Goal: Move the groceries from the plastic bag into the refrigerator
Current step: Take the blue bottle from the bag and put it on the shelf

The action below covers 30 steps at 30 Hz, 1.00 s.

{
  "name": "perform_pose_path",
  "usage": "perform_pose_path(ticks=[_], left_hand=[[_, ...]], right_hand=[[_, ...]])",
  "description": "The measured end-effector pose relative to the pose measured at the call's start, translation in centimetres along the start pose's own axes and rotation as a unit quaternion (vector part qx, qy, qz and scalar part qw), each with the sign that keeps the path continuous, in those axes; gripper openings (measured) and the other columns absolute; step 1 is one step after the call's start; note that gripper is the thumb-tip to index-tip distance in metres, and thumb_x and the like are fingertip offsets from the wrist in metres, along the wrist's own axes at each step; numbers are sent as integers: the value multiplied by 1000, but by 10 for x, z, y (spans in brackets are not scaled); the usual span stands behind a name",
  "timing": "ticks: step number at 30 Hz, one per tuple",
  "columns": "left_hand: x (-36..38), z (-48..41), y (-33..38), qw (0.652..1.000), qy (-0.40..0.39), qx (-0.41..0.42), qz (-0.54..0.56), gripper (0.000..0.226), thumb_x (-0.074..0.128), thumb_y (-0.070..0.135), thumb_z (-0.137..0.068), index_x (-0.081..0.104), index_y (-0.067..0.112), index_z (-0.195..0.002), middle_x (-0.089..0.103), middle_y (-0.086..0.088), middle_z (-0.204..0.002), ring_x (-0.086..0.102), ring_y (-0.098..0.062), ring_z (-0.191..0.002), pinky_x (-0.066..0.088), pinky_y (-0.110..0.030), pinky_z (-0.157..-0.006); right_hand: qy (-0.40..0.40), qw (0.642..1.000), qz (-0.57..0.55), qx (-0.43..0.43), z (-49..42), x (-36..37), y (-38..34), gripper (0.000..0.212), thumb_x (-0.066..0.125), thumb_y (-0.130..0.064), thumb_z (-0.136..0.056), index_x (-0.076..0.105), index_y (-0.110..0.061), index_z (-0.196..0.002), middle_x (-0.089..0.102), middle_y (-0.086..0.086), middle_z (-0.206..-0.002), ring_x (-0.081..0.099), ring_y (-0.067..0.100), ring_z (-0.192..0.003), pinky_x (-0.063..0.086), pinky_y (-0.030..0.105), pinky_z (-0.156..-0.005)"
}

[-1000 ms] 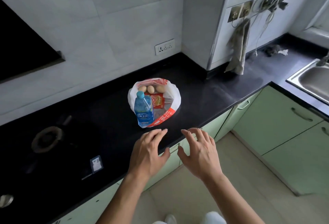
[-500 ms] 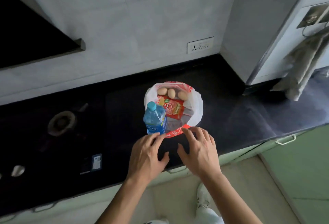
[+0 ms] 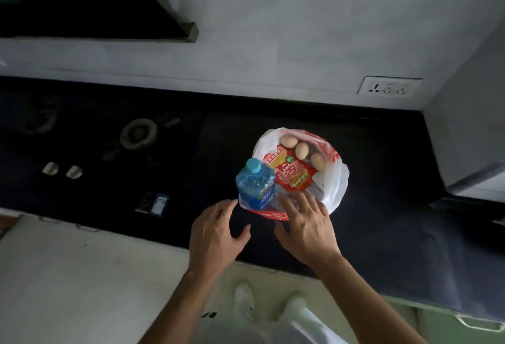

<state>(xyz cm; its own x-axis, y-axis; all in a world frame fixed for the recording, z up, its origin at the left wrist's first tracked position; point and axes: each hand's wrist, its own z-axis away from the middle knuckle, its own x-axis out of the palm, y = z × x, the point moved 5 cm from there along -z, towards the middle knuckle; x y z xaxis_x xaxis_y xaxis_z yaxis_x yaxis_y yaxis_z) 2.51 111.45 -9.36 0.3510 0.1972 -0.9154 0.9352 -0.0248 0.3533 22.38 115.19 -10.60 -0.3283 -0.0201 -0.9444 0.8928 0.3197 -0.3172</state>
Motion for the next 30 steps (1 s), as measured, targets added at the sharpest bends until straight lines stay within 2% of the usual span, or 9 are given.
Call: perform_pose_path(ticks=[3, 6, 10, 12, 16, 19, 24, 27, 30], left_hand=[[12, -6, -1, 997, -19, -69, 31, 69, 73, 50, -76, 55, 16, -133, 64, 0, -126, 62, -18, -112, 51, -30, -90], [29, -16, -1, 982, -36, -140, 117, 85, 73, 58, -74, 44, 18, -142, 55, -1, -139, 55, -18, -125, 50, -33, -98], [53, -31, -2, 957, -42, -183, 223, 98, 79, 56, -68, 36, 19, -147, 48, 0, -145, 49, -13, -131, 42, -24, -103], [60, -39, -2, 946, -25, -193, 257, 97, 82, 53, -65, 38, 18, -145, 50, 0, -142, 51, -13, -129, 44, -24, -102], [65, -50, 1, 931, 6, -216, 293, 92, 86, 46, -63, 43, 16, -139, 56, -1, -134, 57, -15, -121, 53, -37, -98], [69, -55, 1, 926, 24, -217, 307, 90, 91, 41, -58, 47, 19, -133, 60, 2, -128, 60, -13, -116, 55, -37, -95], [73, -58, -1, 917, 19, -235, 321, 83, 94, 34, -55, 51, 20, -125, 62, 5, -120, 62, -11, -108, 55, -29, -88], [70, -62, -3, 916, 3, -237, 325, 77, 94, 26, -57, 53, 18, -122, 62, 7, -115, 59, -6, -102, 49, -21, -83], [68, -66, -12, 911, -20, -237, 337, 73, 94, 24, -59, 55, 19, -120, 63, 9, -111, 62, -8, -101, 49, -20, -80]], right_hand=[[-26, 999, 10, -20, -11, 12, 2, 57, 53, -45, -81, 56, -22, -132, 60, 7, -128, 57, 31, -118, 48, 47, -98], [-46, 999, 7, -18, -16, 24, 6, 59, 51, -46, -80, 55, -23, -134, 60, 6, -128, 58, 30, -116, 49, 46, -95], [-68, 998, 0, -3, -21, 42, 16, 62, 52, -45, -79, 53, -23, -137, 60, 7, -128, 59, 31, -115, 49, 45, -97], [-73, 997, -3, 7, -20, 51, 20, 64, 53, -44, -79, 52, -22, -138, 60, 8, -129, 59, 31, -116, 49, 45, -99], [-74, 997, -2, 22, -17, 65, 24, 66, 58, -45, -78, 52, -22, -140, 60, 7, -134, 58, 30, -121, 47, 45, -102], [-108, 994, -3, 30, -15, 76, 28, 71, 54, -49, -81, 42, -27, -148, 50, 2, -148, 44, 26, -138, 37, 44, -113], [-158, 987, -4, 41, -12, 90, 32, 77, 50, -53, -85, 25, -32, -155, 34, -2, -158, 26, 22, -148, 26, 42, -121], [-172, 984, 3, 50, -11, 93, 33, 78, 50, -54, -85, 23, -30, -155, 34, 1, -158, 28, 24, -146, 26, 43, -121], [-181, 982, -16, 59, -10, 95, 35, 74, 50, -54, -86, 30, -31, -153, 40, 1, -154, 35, 24, -143, 30, 43, -119]])
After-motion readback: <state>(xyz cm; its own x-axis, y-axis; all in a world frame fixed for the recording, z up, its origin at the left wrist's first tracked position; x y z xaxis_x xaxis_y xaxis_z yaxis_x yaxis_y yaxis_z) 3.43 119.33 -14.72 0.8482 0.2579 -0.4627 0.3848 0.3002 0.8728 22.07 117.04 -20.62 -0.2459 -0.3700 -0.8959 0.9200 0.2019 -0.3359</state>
